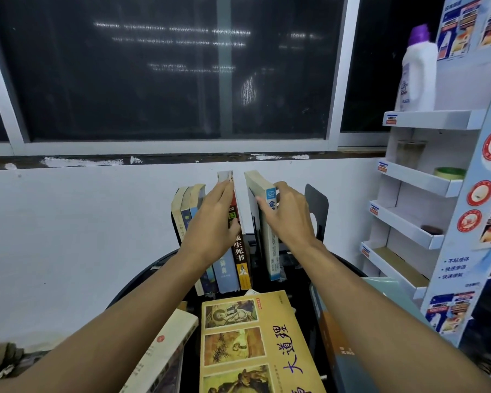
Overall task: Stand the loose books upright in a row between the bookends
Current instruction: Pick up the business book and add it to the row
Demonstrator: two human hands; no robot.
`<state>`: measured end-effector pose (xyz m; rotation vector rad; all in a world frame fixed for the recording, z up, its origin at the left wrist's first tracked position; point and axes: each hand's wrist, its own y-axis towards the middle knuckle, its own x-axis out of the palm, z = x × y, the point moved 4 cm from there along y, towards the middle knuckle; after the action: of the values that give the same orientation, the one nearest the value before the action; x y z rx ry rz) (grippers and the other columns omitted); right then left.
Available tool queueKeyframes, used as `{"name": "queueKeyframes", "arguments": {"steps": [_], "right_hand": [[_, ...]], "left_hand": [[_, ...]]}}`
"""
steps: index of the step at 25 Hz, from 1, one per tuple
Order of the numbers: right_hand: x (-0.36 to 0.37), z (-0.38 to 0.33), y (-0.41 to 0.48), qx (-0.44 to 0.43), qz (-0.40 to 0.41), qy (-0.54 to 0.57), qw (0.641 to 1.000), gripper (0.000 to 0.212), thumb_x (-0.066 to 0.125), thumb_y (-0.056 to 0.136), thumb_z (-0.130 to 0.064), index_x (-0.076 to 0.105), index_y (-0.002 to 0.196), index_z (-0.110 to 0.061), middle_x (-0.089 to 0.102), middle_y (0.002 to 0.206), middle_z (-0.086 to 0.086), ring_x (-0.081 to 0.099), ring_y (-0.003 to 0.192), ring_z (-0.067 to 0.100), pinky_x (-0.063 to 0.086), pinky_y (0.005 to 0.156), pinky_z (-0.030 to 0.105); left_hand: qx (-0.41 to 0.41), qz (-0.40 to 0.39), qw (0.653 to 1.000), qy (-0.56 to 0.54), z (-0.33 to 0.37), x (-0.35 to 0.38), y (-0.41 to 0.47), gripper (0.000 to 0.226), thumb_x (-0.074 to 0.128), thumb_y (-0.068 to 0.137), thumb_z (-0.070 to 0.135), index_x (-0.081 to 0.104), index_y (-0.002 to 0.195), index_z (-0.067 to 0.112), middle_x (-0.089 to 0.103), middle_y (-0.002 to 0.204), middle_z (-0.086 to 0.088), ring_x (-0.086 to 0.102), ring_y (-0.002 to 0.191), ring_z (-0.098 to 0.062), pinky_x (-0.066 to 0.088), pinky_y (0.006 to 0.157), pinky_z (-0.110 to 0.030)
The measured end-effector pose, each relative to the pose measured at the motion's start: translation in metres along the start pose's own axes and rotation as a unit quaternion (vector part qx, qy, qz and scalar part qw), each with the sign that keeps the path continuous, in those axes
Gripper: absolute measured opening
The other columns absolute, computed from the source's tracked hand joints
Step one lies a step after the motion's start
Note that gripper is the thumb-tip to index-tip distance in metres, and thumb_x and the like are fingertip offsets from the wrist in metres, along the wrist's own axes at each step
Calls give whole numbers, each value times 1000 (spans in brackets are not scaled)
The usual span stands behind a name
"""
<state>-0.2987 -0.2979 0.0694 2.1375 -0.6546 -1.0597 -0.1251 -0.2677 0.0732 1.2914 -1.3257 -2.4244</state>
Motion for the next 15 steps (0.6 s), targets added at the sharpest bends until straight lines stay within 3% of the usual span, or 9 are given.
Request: {"name": "queueKeyframes", "arguments": {"steps": [2,4,7,15], "right_hand": [[-2,-2,-2,-11,-46,31,998,48,63,95,-46,52,134,-19,65,94,-2,61,77,15,43,58,25],[-4,-4,-3,-40,-81,42,995,50,59,98,-44,46,143,-25,66,96,-2,60,77,12,44,58,22],[-7,-4,-2,-79,-73,25,994,45,58,101,-34,52,142,-17,70,101,7,61,78,14,48,64,27],[-9,-8,-6,-75,-45,36,996,44,62,99,-33,58,139,-15,71,93,5,55,70,10,37,58,18]], "left_hand": [[-6,-1,1000,3,1,0,0,71,67,89,10,33,151,19,45,141,4,42,127,-13,45,101,-31],[-9,-2,1000,7,1,0,0,71,67,89,10,33,151,19,45,141,4,42,128,-14,45,103,-33],[-11,-3,1000,9,3,0,0,70,67,88,10,35,149,18,47,139,3,43,126,-14,44,103,-32],[-12,-9,1000,10,6,-1,1,65,68,87,9,40,145,16,49,135,1,45,123,-14,46,102,-33]]}}
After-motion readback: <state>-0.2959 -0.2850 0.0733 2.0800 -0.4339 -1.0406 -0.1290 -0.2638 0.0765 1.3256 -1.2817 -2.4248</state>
